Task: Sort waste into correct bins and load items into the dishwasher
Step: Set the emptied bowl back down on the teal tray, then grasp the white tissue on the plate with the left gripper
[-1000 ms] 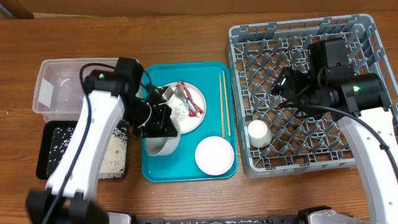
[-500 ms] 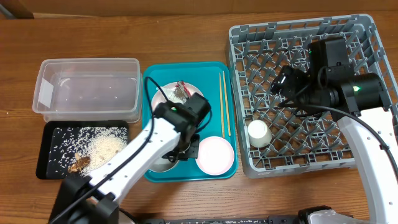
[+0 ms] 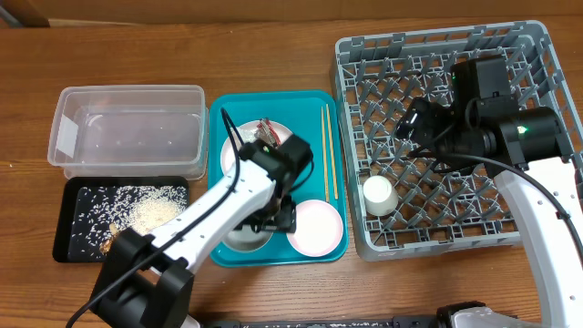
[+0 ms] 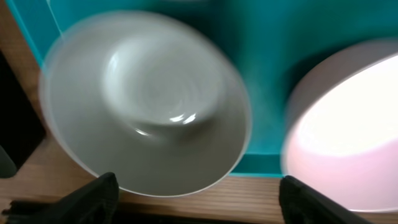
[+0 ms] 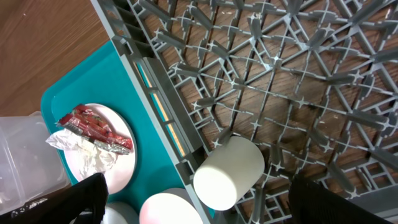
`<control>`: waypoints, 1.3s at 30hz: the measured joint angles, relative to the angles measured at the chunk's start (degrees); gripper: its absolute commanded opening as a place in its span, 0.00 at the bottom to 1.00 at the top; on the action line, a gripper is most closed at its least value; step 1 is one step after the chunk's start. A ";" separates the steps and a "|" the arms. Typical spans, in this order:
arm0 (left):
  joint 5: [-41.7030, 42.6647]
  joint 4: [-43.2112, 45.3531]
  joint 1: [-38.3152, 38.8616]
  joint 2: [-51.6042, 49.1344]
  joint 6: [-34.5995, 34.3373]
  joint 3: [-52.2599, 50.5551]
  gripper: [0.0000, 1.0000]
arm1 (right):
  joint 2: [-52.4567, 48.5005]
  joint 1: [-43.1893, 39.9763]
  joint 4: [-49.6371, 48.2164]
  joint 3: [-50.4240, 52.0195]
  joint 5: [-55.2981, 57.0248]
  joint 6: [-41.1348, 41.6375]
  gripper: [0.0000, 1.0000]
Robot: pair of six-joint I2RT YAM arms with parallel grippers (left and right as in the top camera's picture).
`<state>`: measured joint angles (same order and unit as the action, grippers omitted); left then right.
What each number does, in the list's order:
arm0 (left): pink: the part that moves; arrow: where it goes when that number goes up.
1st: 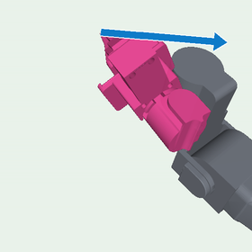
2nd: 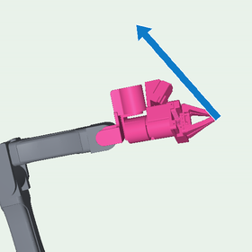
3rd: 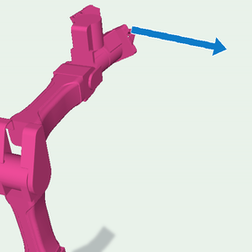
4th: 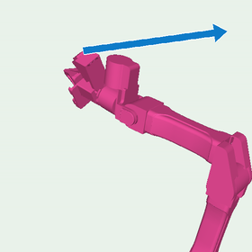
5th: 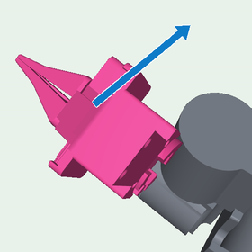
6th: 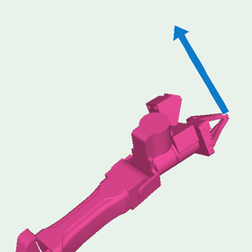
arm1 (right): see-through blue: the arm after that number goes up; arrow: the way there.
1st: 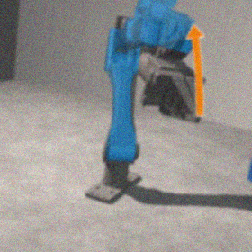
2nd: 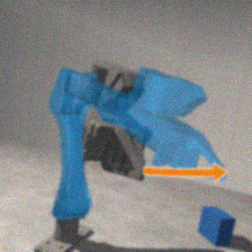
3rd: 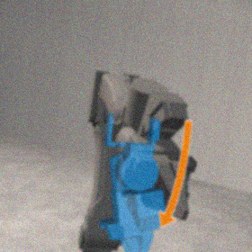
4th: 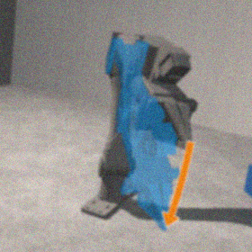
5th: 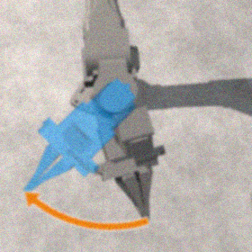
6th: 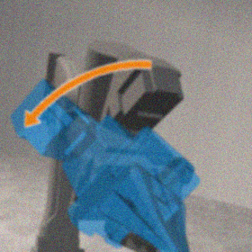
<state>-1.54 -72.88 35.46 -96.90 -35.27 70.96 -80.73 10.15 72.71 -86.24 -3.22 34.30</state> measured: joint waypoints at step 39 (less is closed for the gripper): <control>0.00 -6.51 -19.06 -16.72 19.32 33.97 0.04 | 0.00 0.00 0.11 0.00 0.00 -0.02 0.96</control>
<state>-1.54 -79.40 16.40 -113.62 -15.94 104.92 -80.73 10.15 72.82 -86.24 -3.22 34.28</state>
